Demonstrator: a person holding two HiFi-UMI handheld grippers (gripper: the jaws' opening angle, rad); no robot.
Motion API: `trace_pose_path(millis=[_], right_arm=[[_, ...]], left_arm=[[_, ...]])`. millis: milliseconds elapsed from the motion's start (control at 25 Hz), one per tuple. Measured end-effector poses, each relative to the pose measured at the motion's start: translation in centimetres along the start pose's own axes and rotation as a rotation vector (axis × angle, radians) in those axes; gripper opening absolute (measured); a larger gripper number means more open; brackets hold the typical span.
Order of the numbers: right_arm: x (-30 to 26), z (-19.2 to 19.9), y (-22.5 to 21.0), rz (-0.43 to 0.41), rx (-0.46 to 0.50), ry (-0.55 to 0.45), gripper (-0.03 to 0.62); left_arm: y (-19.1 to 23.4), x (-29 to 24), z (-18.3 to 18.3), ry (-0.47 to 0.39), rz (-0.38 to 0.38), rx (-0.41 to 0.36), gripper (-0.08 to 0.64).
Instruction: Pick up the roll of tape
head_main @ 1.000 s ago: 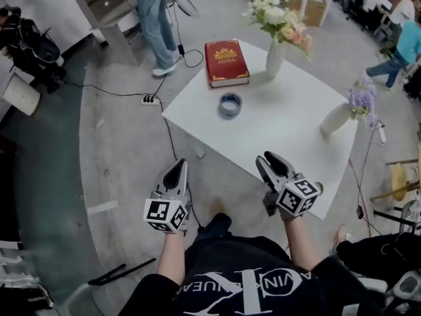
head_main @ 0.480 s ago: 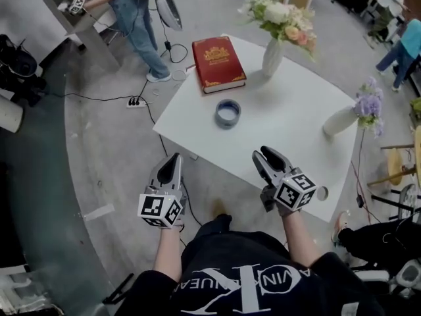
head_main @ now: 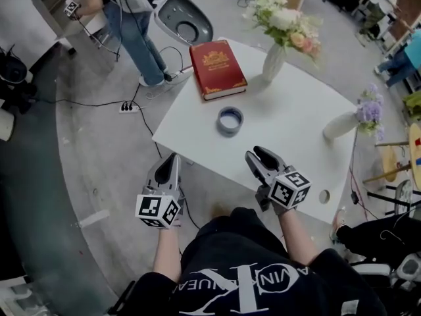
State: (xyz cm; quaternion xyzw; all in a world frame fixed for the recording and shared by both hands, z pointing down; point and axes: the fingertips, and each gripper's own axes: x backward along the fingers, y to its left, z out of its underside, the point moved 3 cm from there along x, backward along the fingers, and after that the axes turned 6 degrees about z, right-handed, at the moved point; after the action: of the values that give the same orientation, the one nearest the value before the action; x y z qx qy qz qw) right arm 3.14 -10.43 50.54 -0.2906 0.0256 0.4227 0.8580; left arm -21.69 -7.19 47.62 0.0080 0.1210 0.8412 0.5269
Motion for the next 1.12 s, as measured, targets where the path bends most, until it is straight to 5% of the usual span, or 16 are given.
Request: trace_pose_path(millis=[760, 1120], right_arm=[[-5.8, -1.7, -2.9, 0.027, -0.005, 0.091, 0.141], [-10.7, -2.8, -4.3, 0.111, 0.223, 0.217, 0.141]], left_arm=[[1.3, -4.8, 0.6, 0.049, 0.041, 0.018, 0.002], [2.5, -7.7, 0.9, 0.082, 0.053, -0.002, 0.002]])
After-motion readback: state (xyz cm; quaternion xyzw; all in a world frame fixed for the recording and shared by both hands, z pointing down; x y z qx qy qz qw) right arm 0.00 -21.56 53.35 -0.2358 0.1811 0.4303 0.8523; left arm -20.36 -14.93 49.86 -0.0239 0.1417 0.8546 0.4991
